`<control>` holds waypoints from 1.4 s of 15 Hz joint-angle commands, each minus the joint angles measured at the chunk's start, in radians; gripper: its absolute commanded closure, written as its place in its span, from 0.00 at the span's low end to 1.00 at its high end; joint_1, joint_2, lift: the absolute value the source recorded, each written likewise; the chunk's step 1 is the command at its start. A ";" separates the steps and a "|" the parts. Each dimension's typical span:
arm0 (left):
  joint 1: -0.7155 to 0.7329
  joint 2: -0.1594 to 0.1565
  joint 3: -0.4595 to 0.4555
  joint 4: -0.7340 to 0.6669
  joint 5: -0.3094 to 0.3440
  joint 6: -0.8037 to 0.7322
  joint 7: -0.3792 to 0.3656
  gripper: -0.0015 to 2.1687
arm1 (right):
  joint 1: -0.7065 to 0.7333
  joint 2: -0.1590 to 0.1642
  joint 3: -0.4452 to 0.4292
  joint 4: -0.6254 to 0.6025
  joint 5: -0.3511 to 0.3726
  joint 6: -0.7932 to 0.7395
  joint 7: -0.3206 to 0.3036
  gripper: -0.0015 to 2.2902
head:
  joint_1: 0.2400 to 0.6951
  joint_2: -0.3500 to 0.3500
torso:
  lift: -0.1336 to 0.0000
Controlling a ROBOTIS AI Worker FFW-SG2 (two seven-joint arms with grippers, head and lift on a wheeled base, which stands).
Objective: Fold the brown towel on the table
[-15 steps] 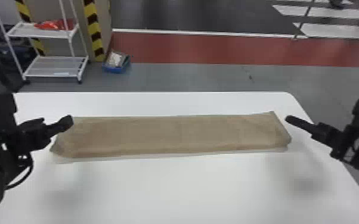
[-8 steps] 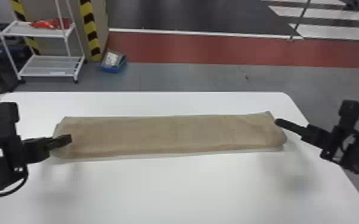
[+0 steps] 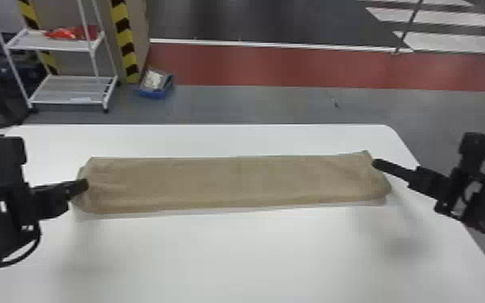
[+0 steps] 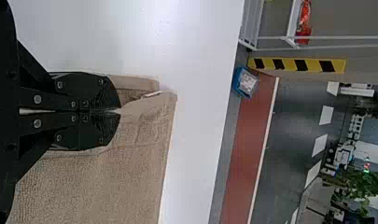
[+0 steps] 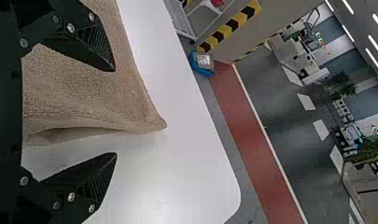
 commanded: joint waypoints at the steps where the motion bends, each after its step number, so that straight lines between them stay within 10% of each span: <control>1: 0.003 0.000 -0.001 0.000 0.000 -0.002 -0.008 0.77 | -0.002 -0.002 0.011 0.000 0.001 0.000 0.003 0.27 | 1.00 0.37 | 0.18; 5: 0.024 -0.003 0.022 -0.017 0.017 -0.036 -0.016 0.79 | -0.002 -0.002 0.008 0.000 0.003 0.003 0.025 0.36 | 1.00 0.37 | 0.18; 8: 0.044 -0.002 0.065 -0.028 0.066 -0.057 -0.039 0.79 | -0.002 -0.008 -0.008 0.000 0.001 0.015 0.043 0.74 | 1.00 0.38 | 0.18; 19: 0.153 -0.003 0.186 -0.052 0.112 -0.223 -0.128 0.79 | 0.012 -0.006 -0.012 -0.020 -0.020 0.114 0.040 0.74 | 1.00 0.44 | 0.18; 21: 0.155 0.003 0.186 -0.048 0.115 -0.220 -0.131 0.79 | 0.017 -0.006 -0.012 -0.025 -0.020 0.110 0.043 0.48 | 1.00 0.46 | 0.18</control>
